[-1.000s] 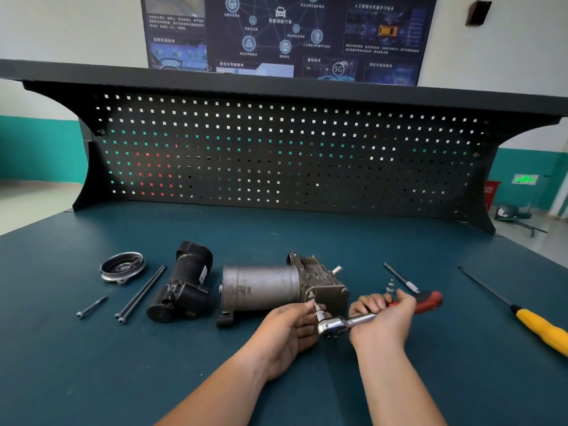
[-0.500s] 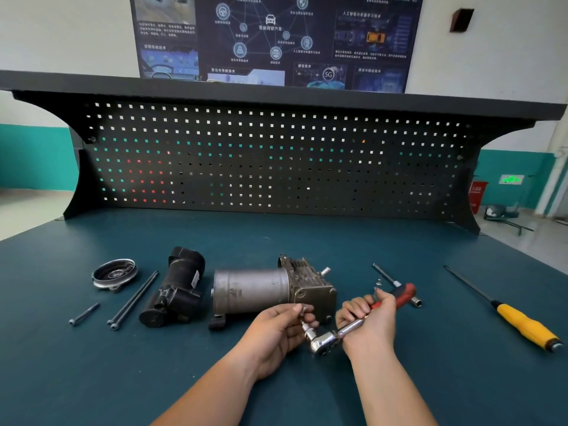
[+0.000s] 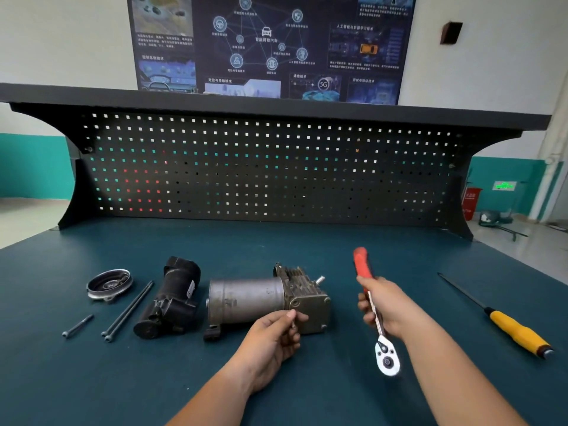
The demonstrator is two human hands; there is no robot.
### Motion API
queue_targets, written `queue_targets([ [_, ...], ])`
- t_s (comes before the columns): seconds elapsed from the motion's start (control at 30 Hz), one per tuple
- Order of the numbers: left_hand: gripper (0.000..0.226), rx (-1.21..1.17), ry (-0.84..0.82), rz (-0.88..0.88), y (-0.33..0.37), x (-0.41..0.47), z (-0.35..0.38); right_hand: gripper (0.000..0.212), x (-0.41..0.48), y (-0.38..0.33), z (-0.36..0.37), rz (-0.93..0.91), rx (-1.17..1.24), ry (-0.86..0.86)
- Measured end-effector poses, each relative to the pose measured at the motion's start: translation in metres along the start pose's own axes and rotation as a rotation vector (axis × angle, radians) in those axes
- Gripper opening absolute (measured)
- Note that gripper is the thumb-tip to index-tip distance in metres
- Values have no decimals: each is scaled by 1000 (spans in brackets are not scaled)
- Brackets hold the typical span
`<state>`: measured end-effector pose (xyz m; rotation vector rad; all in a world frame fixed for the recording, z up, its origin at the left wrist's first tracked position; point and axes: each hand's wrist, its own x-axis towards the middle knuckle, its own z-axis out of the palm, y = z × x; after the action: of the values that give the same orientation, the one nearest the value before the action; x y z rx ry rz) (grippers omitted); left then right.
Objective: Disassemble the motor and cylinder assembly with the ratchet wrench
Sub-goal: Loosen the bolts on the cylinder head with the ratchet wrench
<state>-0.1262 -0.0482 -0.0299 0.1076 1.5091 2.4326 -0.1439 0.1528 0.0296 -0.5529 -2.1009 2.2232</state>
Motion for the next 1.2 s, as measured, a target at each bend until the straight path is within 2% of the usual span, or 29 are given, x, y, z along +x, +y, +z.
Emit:
queue_targets([
  [0.07,25,6,-11,10,-1,0,0,16,5,3,3,-84,-425,29],
  [0.13,27,15,-22,18,0,-1,-1,23,8,12,5,-91,-739,20],
  [0.23,27,50,-41,31,0,-4,-3,31,10,27,7,-61,-945,15],
  [0.4,16,125,-34,65,1,-8,0,37,12,36,15,-91,-1273,138],
  [0.5,12,150,-26,105,1,-11,1,42,1,34,20,-203,-1181,246],
  [0.57,10,206,-26,138,1,-14,2,36,-12,31,25,-488,-923,376],
  [0.63,10,256,-26,179,0,-19,5,22,-33,30,39,-834,-578,293],
  [0.7,10,277,-11,234,4,-25,6,34,-58,30,64,-999,-471,84],
  [0.77,13,236,29,295,12,-34,0,32,-76,36,90,-1032,-482,-90],
  [0.87,15,219,126,414,35,-54,-35,30,-88,46,126,-1031,-476,-239],
  [0.97,16,448,319,608,67,-77,-98,26,-94,56,160,-1018,-434,-370],
  [1.07,24,730,587,704,102,-94,-163,23,-94,63,199,-906,-540,-534],
  [1.13,25,924,700,674,118,-100,-199,13,-94,71,226,-822,-646,-640],
  [1.2,23,1074,761,564,125,-101,-226,7,-93,82,246,-772,-689,-671],
])
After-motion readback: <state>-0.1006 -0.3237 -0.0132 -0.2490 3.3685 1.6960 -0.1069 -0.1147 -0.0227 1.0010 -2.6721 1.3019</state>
